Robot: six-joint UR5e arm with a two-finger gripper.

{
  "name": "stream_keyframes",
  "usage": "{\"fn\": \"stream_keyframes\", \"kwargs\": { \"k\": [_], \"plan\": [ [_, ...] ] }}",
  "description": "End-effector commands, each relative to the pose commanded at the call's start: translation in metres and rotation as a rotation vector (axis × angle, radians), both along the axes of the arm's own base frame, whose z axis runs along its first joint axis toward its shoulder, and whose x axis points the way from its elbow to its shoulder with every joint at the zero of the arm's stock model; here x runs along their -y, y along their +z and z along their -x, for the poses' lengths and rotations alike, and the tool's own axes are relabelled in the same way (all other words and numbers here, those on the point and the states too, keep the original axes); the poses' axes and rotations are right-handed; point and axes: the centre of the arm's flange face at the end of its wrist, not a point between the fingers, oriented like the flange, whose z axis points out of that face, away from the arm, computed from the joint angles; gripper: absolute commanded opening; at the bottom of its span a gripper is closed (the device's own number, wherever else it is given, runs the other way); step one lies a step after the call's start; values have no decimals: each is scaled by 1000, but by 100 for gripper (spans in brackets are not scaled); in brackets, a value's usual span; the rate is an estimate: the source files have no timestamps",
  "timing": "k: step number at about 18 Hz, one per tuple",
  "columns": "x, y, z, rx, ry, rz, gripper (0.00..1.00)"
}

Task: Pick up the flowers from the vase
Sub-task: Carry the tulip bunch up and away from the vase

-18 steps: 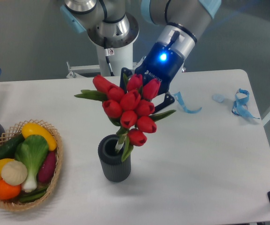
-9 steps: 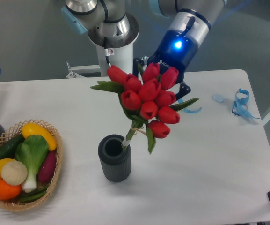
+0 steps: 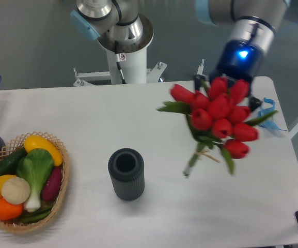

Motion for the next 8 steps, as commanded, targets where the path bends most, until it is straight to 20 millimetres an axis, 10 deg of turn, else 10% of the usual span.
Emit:
{"fn": "stream_keyframes", "kwargs": {
  "k": [8],
  "plan": [
    [3,-18,3,-60,16,92,36]
  ]
}}
